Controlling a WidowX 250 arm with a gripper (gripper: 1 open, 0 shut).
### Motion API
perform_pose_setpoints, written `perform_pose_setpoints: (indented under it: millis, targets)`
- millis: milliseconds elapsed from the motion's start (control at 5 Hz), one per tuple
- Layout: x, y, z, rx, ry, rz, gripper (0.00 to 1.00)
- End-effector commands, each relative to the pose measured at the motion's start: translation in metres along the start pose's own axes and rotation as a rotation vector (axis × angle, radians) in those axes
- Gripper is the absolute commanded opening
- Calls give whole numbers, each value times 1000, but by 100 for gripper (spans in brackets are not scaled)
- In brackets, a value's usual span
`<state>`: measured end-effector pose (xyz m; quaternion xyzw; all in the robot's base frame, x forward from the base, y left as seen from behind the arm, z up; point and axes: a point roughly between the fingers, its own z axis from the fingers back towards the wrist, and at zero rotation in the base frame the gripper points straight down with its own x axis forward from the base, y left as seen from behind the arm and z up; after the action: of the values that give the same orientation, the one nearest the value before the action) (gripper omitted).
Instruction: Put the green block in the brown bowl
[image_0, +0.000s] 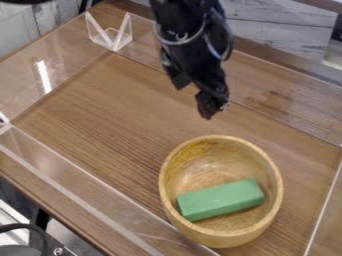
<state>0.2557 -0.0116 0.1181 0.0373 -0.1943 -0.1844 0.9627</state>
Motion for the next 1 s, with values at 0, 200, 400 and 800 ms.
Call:
perform_pose_setpoints:
  millis: [0,200,400,800]
  targets:
    - [28,1,5,-18,-47,-62,100]
    - [44,-5,11,-34,-50,-100,100]
    - [36,-12,17,-40,-52,-94,100]
    - [28,-21,25,-53,-56,-83,100]
